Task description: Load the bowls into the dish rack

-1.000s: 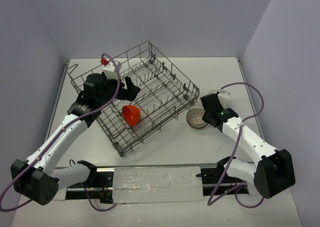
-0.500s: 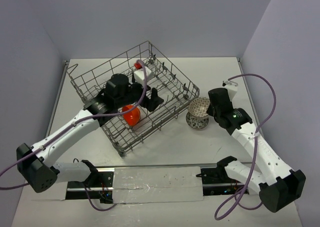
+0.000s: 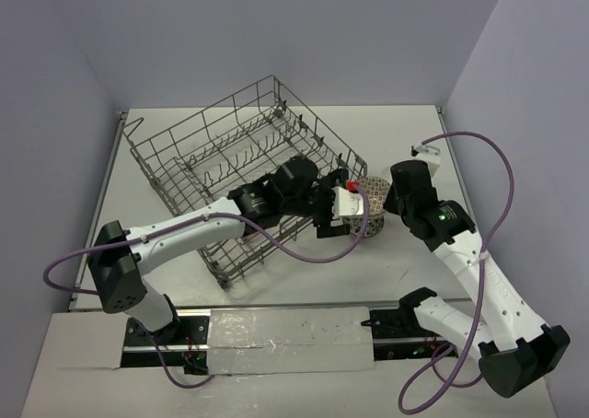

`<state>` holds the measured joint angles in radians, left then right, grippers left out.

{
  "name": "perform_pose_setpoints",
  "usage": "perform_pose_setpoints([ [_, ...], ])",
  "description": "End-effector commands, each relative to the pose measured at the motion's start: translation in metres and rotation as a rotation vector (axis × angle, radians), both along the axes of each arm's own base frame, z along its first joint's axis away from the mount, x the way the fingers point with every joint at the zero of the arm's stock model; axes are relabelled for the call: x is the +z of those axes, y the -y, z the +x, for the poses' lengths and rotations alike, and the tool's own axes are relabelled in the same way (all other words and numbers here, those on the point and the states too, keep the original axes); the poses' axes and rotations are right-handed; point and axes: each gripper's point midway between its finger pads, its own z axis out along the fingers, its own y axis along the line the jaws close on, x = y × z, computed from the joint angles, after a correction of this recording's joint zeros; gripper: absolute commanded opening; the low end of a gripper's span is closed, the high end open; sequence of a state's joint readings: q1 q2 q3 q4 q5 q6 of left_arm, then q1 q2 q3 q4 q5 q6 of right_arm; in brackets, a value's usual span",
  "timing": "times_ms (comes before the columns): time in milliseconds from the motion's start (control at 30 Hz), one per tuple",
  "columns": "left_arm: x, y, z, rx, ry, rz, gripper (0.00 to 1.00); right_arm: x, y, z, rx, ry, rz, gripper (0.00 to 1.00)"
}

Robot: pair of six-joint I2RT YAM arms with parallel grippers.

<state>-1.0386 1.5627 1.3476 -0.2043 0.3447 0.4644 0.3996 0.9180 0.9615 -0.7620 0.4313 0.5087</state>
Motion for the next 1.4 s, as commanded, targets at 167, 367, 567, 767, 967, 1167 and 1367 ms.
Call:
perform_pose_setpoints([
  [167,0.018,0.044,0.0,-0.184,0.233,-0.036,0.76,0.042,-0.014,0.003,0.068,0.134,0.081,0.0],
  [367,0.007,0.058,-0.001,-0.232,0.236,-0.02,0.62,0.046,-0.013,0.001,0.079,0.152,0.078,0.0],
  [567,0.0,0.065,-0.011,-0.273,0.203,-0.014,0.48,0.047,-0.012,0.0,0.08,0.162,0.081,0.0],
  [767,-0.01,0.069,-0.014,-0.262,0.166,0.0,0.35,0.046,-0.014,0.0,0.082,0.168,0.091,0.0],
  [967,-0.019,0.073,-0.012,-0.238,0.127,0.033,0.31,0.045,-0.015,0.0,0.089,0.169,0.089,0.0],
  [1167,-0.025,0.071,-0.005,-0.199,0.116,0.076,0.27,0.044,-0.014,0.0,0.091,0.172,0.082,0.0],
  [1367,-0.027,0.069,-0.003,-0.18,0.112,0.106,0.24,0.041,-0.013,0.0,0.087,0.168,0.071,0.0],
])
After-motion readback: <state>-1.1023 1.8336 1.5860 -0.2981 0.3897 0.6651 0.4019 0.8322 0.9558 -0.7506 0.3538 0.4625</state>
